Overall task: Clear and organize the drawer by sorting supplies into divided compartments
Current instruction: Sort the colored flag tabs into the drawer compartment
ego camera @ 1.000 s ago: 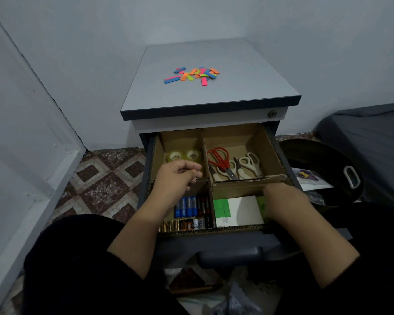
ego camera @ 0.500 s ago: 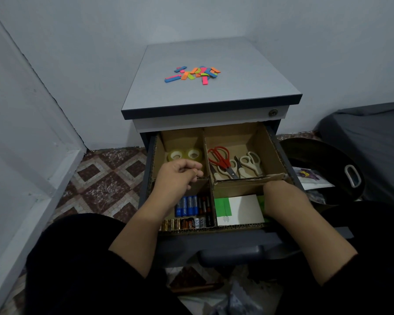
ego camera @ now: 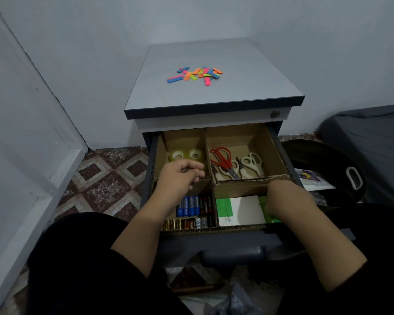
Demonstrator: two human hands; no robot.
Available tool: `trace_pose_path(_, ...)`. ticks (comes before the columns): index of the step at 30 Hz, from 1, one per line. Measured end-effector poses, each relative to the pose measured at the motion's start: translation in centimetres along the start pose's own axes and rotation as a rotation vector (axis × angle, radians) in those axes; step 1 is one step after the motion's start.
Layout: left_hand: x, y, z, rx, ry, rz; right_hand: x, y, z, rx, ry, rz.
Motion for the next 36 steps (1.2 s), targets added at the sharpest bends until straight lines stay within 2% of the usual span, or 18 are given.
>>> trace_pose_path(2,0.0,0.0,0.0,0.003,-0.002,0.004,0.4,-0.3,-0.1,0.060,-0.036,-0.007)
trace_pose_path(7,0.0,0.0,0.0,0.005,-0.002,0.007,0.9,-3.7,1.4,0.488,-0.140,-0.083)
trace_pose_path(9,0.0,0.0,0.0,0.011,-0.002,0.005,1.0,-5.3,2.3,0.556,-0.159,-0.096)
trace_pose_path(15,0.0,0.1,-0.1,0.010,0.004,0.003,1.5,-7.5,2.9,0.336,-0.035,-0.183)
trace_pose_path(21,0.0,0.0,0.1,0.006,-0.006,-0.002,1.2,-6.0,2.5,0.272,0.080,-0.203)
trace_pose_path(30,-0.1,-0.1,0.0,0.003,-0.003,-0.011,0.5,-6.6,2.6,0.099,-0.029,-0.291)
trace_pose_path(36,-0.1,-0.1,0.0,0.001,-0.002,-0.011,0.3,-7.0,2.6,0.073,0.037,-0.319)
Point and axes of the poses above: each hand's wrist, its own x-axis towards the middle knuckle, its own z-axis out of the palm, y = z × x, the point moved 6 cm from there along x, towards the middle knuckle
